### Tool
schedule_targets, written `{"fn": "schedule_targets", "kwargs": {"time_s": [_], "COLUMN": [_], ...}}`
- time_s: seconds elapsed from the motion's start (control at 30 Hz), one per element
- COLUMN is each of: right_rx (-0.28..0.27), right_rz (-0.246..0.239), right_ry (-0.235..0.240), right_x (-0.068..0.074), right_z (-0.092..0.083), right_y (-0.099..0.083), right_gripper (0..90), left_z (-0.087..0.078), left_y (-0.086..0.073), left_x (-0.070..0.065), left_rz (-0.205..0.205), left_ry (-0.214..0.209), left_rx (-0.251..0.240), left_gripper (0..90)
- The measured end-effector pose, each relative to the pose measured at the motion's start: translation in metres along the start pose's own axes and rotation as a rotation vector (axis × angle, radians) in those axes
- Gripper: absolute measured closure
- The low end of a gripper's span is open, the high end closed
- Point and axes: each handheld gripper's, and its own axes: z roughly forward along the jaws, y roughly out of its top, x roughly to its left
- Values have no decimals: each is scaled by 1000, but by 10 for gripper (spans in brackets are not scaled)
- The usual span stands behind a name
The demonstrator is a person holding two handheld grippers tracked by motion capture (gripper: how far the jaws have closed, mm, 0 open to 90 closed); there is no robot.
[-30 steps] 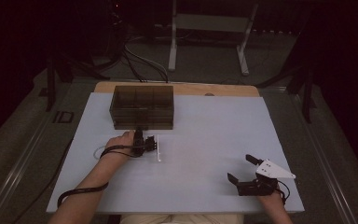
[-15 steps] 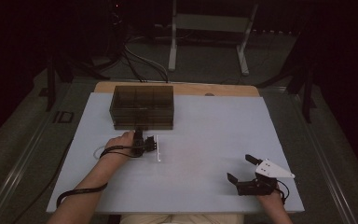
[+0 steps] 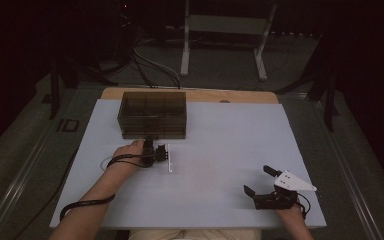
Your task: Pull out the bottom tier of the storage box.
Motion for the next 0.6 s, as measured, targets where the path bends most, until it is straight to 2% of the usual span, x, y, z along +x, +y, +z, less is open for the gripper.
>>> {"fn": "schedule_targets", "kwargs": {"time_s": [0.1,0.13,0.17,0.23,0.27,0.37,0.6], "right_rx": [2,2,1,3,4,4,6], "right_rz": [-4,-1,-1,0,-1,-3,0], "right_ry": [0,0,-1,0,1,2,-1], "right_x": [0,0,0,0,0,0,0], "right_z": [0,0,0,0,1,1,1], "right_y": [0,0,0,0,0,0,0], "right_gripper": [0,0,0,0,0,0,0], "left_z": [0,-2,-2,-3,-5,-7,-12], "left_y": [-1,-2,-3,-4,-4,-4,-9], "left_x": [2,4,5,7,9,10,19], "left_rz": [-21,-27,-36,-48,-46,-40,-85], "left_ry": [-22,-44,-53,-71,-89,-133,-176], "left_rx": [-14,-10,-35,-54,-46,-71,-109], "left_gripper": [804,793,792,756,746,689,576]}}
